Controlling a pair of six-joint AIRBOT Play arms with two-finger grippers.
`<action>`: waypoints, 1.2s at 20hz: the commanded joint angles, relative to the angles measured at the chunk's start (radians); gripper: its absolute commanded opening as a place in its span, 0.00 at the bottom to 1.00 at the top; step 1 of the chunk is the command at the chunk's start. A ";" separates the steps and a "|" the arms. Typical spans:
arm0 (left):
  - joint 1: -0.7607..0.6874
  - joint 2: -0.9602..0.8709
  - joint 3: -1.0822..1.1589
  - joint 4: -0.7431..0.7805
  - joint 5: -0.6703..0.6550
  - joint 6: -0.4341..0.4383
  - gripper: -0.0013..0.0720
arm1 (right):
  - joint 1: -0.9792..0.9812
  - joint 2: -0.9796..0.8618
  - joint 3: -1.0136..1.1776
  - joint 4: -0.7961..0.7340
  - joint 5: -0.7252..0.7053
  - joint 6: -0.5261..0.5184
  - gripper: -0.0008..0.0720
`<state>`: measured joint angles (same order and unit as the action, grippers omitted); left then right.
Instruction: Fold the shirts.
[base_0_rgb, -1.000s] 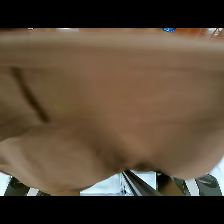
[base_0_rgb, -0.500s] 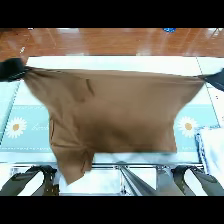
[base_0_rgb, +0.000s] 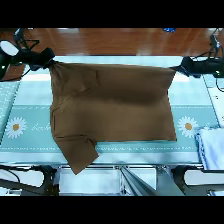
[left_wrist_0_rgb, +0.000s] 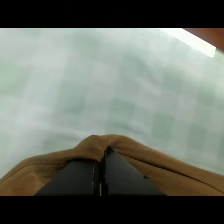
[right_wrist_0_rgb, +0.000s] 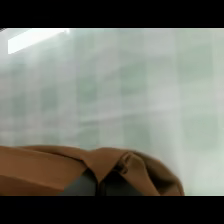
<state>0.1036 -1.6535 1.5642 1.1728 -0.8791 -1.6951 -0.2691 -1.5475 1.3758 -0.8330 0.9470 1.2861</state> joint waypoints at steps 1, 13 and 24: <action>-0.007 -0.137 0.149 -0.011 -0.045 -0.083 0.05 | 0.029 -0.178 0.171 0.016 -0.033 0.049 0.04; -0.002 -0.039 0.036 -0.014 -0.368 0.169 0.05 | 0.002 -0.147 0.166 -0.240 0.340 0.035 0.04; 0.027 0.090 -0.459 -0.138 -0.228 0.296 0.05 | -0.022 -0.060 -0.153 -0.223 0.266 -0.005 0.04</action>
<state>0.1284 -1.5723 1.1679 1.0763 -1.1431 -1.4250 -0.2905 -1.6123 1.2663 -1.0691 1.2255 1.2861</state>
